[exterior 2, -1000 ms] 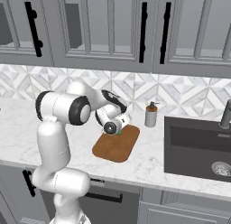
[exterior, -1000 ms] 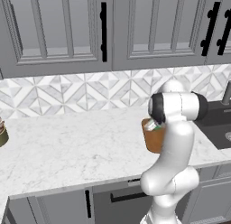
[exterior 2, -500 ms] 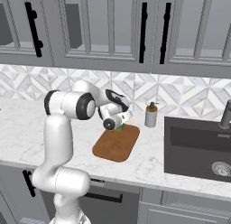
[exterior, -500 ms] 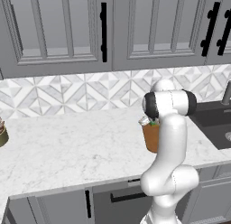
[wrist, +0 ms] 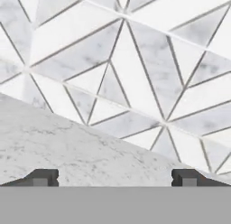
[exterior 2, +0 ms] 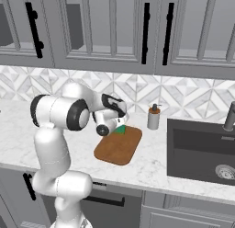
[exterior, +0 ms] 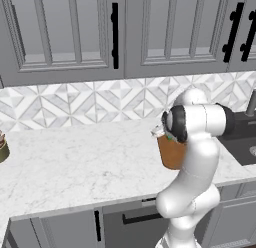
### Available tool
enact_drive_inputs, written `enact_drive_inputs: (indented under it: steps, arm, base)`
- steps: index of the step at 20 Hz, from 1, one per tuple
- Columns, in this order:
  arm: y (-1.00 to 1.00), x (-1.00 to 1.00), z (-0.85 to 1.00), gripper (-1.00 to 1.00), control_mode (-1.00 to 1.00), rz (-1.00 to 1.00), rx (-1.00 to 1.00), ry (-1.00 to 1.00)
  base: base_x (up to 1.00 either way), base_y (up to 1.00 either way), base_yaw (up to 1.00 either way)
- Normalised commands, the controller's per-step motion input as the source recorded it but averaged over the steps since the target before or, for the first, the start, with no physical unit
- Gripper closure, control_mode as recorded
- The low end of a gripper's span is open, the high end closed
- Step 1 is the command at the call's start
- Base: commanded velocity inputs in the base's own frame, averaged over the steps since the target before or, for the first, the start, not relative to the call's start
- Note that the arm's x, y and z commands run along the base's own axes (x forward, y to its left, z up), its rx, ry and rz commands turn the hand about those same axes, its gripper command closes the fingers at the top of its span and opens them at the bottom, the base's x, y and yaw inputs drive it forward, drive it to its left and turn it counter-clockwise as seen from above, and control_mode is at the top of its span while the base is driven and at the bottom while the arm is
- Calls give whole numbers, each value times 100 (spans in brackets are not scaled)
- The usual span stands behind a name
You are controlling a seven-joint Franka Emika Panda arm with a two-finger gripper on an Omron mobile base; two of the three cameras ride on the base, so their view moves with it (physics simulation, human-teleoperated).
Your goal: Pick up the sponge from the counter and clean the cutting board by briefly scrubbing or pressing down on the cutting board. Once finished, release the sponge.
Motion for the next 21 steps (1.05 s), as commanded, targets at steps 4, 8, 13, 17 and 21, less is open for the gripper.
enact_drive_inputs:
  steps: [4, 8, 13, 17, 21]
  arm:
    - [-12, -100, 100, -100, -100, 4, 16, -17]
    - [-25, -100, 100, -100, -100, 10, 8, -13]
    - [-30, -100, 100, -100, -100, 14, 8, -3]
    - [-27, -100, 100, -100, -100, 16, 11, 0]
    - [-24, -100, 100, -100, -100, 20, 16, 0]
  base:
    - [0, 0, 0]
    - [0, 0, 0]
    - [0, 0, 0]
    - [0, 0, 0]
    - [0, 0, 0]
